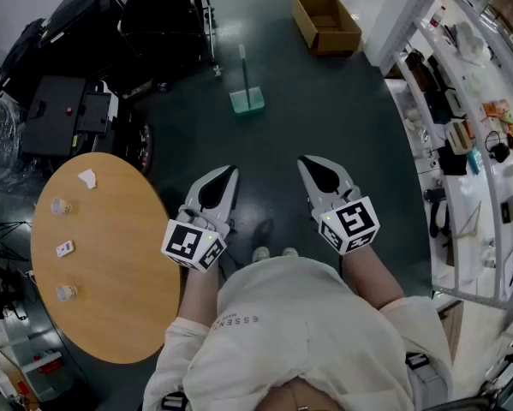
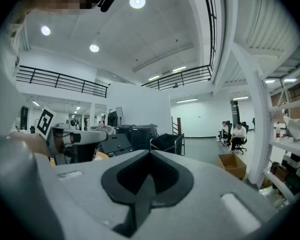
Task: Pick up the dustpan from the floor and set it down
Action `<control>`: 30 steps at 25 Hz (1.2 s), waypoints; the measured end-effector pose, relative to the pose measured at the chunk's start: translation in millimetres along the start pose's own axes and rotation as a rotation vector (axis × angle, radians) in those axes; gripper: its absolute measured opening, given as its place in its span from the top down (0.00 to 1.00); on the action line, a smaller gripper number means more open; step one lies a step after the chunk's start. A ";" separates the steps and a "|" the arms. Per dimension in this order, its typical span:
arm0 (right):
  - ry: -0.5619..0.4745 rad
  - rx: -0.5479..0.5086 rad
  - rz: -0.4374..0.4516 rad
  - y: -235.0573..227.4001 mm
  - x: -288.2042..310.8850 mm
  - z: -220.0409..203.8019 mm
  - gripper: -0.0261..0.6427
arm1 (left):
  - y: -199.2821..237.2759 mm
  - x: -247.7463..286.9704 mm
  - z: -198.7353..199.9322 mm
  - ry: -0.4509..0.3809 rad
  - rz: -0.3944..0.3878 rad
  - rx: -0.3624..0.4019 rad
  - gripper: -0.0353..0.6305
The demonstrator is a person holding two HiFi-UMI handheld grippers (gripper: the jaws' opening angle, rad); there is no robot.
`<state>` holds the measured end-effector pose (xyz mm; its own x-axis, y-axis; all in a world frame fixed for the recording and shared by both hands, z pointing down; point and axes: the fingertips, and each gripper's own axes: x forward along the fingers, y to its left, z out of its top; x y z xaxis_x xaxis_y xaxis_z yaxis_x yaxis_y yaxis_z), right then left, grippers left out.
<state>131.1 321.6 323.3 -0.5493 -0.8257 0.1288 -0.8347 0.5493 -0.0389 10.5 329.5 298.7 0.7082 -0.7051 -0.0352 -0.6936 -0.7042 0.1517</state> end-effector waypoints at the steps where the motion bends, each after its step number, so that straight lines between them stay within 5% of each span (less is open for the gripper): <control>1: -0.001 -0.003 -0.001 -0.1 2.0 0.7 0.97 | 2.5 0.1 0.4 0.002 0.007 -0.002 0.93; 18: 0.005 0.032 -0.044 4.2 16.7 -2.2 0.97 | 24.7 -14.7 -3.0 -0.008 0.037 -0.027 0.93; 30: 0.087 0.108 -0.040 21.1 80.2 -37.3 0.97 | 102.5 -30.7 -22.6 0.029 0.101 -0.054 0.93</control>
<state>70.8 271.8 369.7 -0.5142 -0.8297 0.2173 -0.8576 0.4954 -0.1381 -79.3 280.8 337.7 0.6389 -0.7692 0.0119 -0.7544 -0.6234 0.2057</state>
